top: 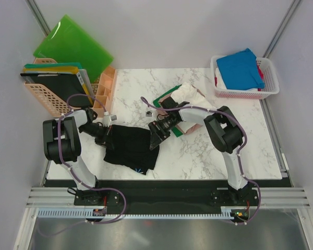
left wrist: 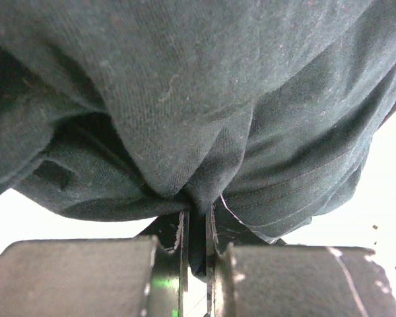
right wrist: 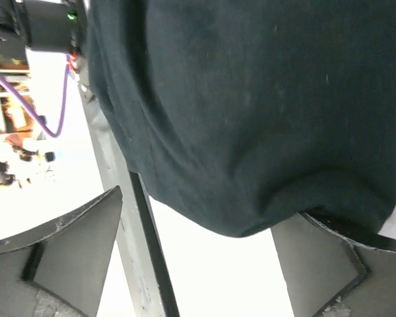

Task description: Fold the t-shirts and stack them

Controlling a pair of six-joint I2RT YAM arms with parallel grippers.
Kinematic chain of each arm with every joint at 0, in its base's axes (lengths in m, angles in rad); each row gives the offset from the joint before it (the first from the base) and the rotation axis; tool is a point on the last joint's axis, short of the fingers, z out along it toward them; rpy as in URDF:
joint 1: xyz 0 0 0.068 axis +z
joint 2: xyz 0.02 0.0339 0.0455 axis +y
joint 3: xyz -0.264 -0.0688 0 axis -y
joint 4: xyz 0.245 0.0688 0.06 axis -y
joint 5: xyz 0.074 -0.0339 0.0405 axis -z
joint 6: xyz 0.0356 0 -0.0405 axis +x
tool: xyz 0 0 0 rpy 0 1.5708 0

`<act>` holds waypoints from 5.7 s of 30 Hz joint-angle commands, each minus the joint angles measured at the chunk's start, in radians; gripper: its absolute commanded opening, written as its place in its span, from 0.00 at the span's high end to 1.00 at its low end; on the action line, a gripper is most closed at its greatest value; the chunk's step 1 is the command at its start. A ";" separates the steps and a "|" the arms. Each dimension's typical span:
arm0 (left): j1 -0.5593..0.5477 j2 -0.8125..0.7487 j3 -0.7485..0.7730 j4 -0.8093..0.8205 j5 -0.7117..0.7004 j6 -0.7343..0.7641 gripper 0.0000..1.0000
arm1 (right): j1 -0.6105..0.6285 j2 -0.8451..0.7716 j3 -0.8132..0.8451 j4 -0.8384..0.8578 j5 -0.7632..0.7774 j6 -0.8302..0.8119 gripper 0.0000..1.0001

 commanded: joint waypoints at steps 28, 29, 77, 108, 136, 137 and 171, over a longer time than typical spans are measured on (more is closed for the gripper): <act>-0.003 -0.009 -0.051 0.055 -0.035 0.056 0.98 | -0.083 -0.084 -0.054 -0.004 0.327 -0.029 0.02; -0.004 -0.009 -0.047 0.055 -0.031 0.055 0.98 | -0.091 -0.087 -0.062 -0.011 0.325 -0.033 0.02; -0.003 0.049 -0.048 0.074 0.006 0.049 0.98 | 0.078 0.093 -0.010 -0.133 0.083 -0.061 0.51; -0.050 -0.321 0.165 -0.106 0.192 0.067 0.98 | 0.075 -0.009 0.213 -0.382 0.051 -0.214 1.00; -0.251 -0.059 0.596 -0.115 0.126 -0.091 0.98 | -0.095 -0.174 0.222 -0.475 0.081 -0.272 1.00; -0.266 -0.043 0.617 -0.116 0.114 -0.099 0.98 | -0.102 -0.176 0.227 -0.480 0.081 -0.274 1.00; -0.441 0.555 1.444 -0.273 0.078 -0.195 0.98 | -0.622 -0.076 0.507 -0.649 0.172 -0.415 1.00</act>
